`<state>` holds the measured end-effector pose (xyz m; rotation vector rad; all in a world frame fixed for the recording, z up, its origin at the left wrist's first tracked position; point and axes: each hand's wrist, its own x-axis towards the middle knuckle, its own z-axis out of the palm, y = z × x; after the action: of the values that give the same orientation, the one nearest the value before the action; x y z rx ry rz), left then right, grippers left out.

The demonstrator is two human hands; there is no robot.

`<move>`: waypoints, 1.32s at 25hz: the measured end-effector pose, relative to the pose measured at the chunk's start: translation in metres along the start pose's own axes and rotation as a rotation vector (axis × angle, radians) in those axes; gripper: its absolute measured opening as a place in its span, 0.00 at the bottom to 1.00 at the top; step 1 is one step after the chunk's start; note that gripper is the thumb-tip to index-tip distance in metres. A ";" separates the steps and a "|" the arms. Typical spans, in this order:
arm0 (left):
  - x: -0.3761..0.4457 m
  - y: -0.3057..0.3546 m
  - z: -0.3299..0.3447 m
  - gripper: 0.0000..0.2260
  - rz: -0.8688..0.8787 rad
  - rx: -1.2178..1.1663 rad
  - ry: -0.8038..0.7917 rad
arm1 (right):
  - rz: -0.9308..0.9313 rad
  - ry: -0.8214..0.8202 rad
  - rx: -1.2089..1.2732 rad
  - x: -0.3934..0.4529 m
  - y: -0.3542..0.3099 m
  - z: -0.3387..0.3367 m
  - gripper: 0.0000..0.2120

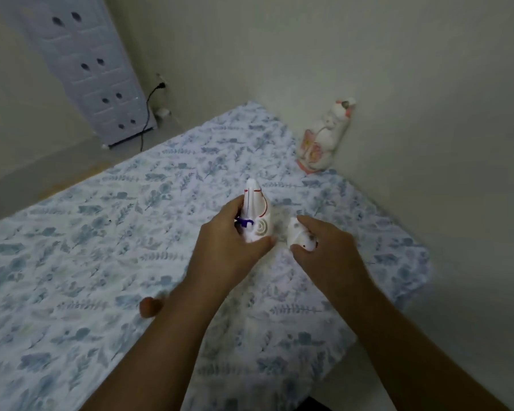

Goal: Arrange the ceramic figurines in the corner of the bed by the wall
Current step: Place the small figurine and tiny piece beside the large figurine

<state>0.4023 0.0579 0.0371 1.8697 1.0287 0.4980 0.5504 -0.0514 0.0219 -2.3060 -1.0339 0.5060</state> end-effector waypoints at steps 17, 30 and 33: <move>0.208 -0.002 0.197 0.20 0.289 0.277 -0.346 | 0.214 0.154 0.041 0.163 0.150 -0.006 0.14; 0.173 -0.021 0.204 0.25 0.188 -0.036 -0.045 | 0.119 0.196 0.072 0.163 0.167 0.005 0.25; 0.171 -0.025 0.204 0.27 0.126 -0.044 -0.006 | 0.116 0.230 0.109 0.164 0.167 0.009 0.27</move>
<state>0.6292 0.0967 -0.0988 1.9035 0.8931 0.5830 0.7426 -0.0140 -0.1070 -2.2723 -0.7490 0.3240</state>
